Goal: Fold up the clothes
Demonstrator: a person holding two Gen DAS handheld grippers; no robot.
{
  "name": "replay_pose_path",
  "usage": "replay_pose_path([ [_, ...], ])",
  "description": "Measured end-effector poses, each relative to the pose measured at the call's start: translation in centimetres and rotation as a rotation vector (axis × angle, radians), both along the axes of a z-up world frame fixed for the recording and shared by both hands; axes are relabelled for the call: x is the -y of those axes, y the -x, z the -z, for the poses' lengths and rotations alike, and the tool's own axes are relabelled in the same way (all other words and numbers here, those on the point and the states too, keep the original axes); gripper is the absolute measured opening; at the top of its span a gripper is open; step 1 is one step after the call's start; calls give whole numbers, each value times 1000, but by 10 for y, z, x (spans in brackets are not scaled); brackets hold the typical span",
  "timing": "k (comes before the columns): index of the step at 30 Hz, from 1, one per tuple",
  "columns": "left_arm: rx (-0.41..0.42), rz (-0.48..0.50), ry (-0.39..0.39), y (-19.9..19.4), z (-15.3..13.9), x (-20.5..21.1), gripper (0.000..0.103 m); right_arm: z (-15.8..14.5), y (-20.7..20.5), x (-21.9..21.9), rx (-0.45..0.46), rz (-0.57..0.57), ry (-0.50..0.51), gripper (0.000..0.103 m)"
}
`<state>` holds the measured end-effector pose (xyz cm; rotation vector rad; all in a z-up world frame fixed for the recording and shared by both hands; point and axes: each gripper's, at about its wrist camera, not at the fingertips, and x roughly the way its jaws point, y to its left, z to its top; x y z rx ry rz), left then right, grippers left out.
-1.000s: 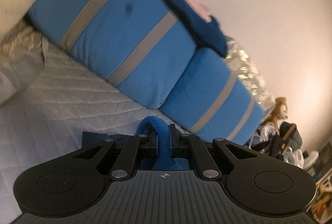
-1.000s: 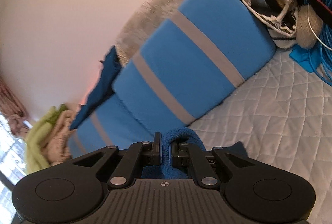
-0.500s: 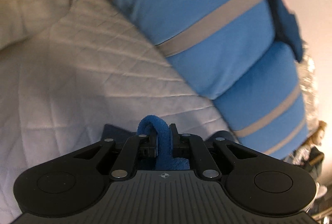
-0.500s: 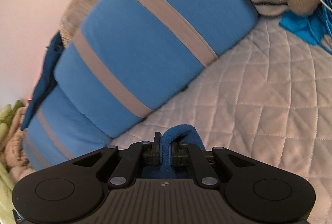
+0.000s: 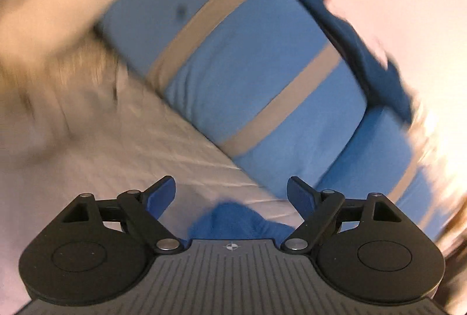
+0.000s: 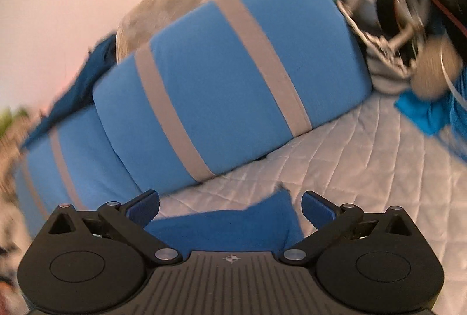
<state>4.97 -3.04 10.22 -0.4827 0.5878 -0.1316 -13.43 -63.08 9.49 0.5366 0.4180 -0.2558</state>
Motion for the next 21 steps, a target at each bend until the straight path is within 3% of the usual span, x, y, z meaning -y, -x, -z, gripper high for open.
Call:
replay_pose_path([
  [4,19,111,-202,10,1,54,85,10,-26,-27,-134,-27,73,103],
  [6,-15,185,-282,4,20,80,85,26,-40,-37,-207,-56,115,103],
  [9,-46,270,-451,-4,75,103,86,74,-59,-56,-353,-124,235,103],
  [11,-60,309,-552,-6,118,110,90,92,-54,-62,-325,-120,274,103],
  [12,-15,289,-534,-1,120,106,90,95,-51,-62,-304,-115,274,103],
  [14,0,279,-544,1,115,106,90,94,-49,-58,-293,-115,247,103],
  [17,-7,288,-503,-1,115,97,90,92,-49,-57,-291,-115,239,103],
  [21,2,285,-517,0,115,99,90,90,-48,-60,-287,-113,243,103],
])
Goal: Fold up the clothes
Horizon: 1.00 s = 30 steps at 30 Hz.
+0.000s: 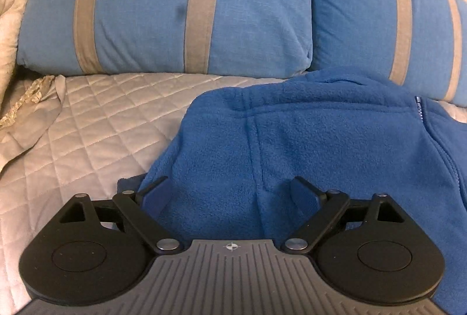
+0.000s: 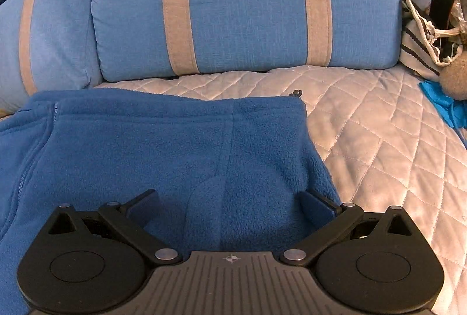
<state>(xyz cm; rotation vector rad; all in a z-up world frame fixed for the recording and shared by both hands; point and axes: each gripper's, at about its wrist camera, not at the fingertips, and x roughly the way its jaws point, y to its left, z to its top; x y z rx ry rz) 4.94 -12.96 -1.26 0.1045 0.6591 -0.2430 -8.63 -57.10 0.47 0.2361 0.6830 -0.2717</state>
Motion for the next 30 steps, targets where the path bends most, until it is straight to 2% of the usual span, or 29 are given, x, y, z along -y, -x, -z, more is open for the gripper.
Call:
replay_pose_path([
  [21,0,9,38,0,3,0,90,4,4,8,39,2,-35,103],
  [24,-14,4,20,-1,2,1,90,1,5,10,33,6,-44,103],
  [27,-45,-5,-48,-1,-7,8,90,-8,0,11,-31,19,-42,103],
  [28,-27,-16,-83,3,-15,9,90,-16,-2,11,-56,27,-40,103],
  [30,13,-26,-152,9,-30,9,90,-32,5,14,-41,0,-41,103],
])
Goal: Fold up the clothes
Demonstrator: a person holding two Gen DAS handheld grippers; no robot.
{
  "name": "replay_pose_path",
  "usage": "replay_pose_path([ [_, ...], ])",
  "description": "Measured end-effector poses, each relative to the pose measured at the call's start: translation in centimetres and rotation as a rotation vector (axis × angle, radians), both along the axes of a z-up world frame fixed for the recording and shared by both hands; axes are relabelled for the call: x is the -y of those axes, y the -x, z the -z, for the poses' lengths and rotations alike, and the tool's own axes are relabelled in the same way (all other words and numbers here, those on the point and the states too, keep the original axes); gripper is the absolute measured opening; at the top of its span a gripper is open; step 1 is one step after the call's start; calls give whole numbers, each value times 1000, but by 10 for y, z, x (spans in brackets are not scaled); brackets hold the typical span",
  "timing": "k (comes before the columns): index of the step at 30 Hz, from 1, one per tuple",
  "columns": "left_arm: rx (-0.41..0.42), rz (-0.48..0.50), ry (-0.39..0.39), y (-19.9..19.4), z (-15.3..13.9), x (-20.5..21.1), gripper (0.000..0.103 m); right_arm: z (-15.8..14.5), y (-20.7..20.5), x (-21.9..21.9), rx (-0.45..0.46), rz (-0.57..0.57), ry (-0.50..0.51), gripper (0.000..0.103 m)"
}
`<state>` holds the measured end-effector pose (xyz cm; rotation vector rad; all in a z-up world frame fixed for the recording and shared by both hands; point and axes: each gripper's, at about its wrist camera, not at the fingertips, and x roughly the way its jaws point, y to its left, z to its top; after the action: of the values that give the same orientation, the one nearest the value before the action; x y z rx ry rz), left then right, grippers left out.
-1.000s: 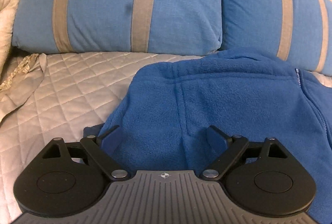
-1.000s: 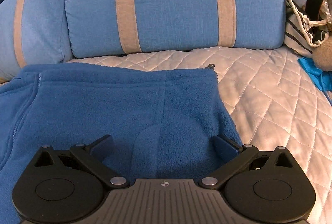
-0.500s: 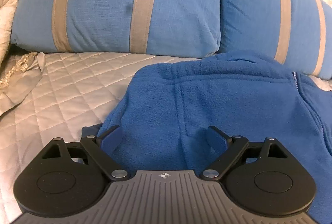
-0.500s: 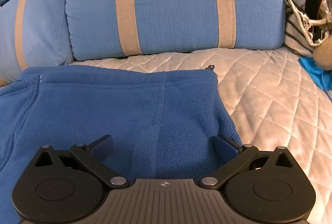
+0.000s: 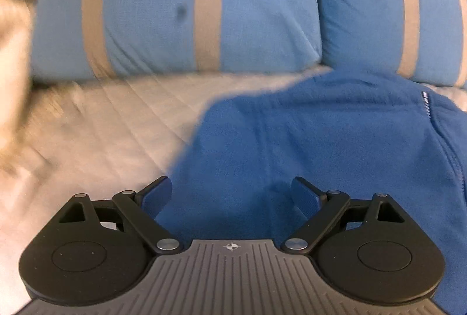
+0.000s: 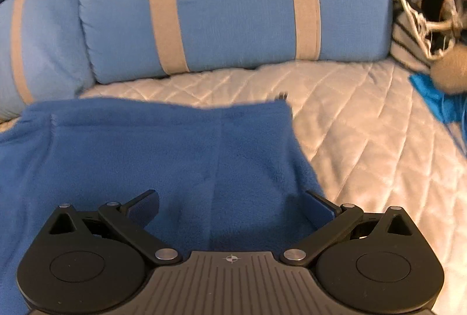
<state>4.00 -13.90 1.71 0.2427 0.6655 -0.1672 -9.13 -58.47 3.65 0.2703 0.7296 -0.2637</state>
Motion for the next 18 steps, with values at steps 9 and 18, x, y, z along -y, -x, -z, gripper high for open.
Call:
replay_pose_path([
  [9,-302,141,312,-16,-3,-106,90,-14,28,73,-20,-21,-222,103],
  [18,-551,168,777,-28,38,-155,94,36,51,119,35,-70,-719,103],
])
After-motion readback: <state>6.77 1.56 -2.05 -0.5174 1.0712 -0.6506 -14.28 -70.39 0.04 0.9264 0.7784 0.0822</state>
